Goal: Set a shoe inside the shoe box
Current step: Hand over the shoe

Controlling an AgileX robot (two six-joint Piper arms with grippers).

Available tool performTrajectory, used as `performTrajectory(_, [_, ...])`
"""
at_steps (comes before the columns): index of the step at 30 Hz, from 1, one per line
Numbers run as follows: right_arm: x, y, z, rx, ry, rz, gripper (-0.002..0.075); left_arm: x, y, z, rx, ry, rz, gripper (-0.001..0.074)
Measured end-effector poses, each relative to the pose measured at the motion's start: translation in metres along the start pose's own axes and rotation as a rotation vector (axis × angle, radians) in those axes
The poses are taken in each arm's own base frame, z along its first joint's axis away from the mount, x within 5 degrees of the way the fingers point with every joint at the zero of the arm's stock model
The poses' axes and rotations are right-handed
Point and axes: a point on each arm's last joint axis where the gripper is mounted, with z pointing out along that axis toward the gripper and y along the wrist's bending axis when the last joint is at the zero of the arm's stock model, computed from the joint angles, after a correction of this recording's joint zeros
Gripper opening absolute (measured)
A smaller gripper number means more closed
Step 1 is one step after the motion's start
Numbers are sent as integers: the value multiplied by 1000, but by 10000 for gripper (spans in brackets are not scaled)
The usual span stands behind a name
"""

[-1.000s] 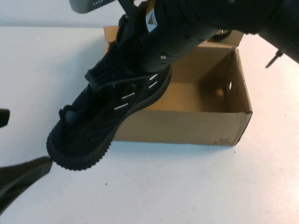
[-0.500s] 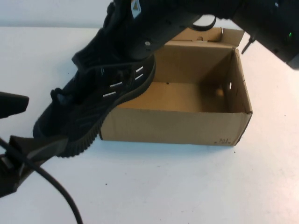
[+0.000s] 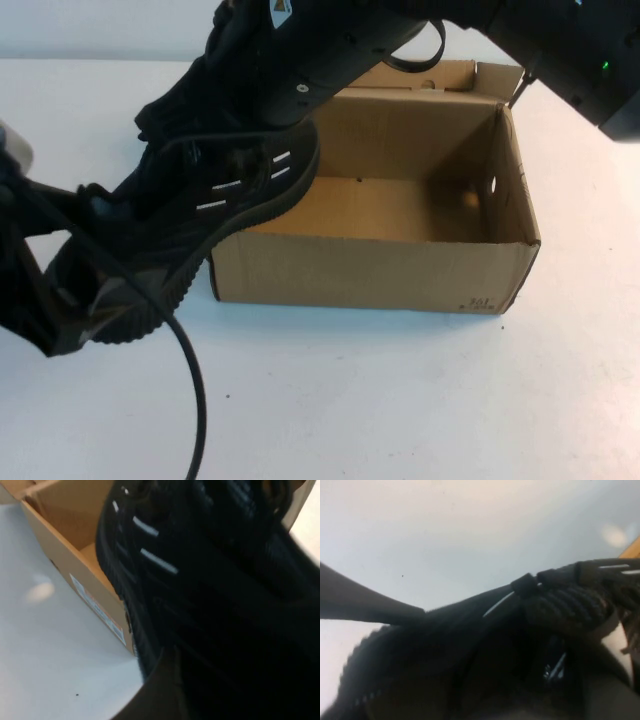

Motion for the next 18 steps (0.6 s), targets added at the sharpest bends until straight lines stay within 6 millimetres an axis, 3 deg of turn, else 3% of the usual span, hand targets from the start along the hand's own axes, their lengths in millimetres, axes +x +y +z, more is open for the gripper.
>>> performTrajectory(14, [-4, -11, -2, -74, -12, 45, 1, 2, 4, 12, 26, 28, -11, 651])
performTrajectory(16, [-4, -11, -2, -85, -12, 48, 1, 2, 4, 12, 26, 28, -11, 561])
performTrajectory(18, [-4, -10, -2, -100, -11, 45, 1, 2, 5, 12, 22, 27, -9, 408])
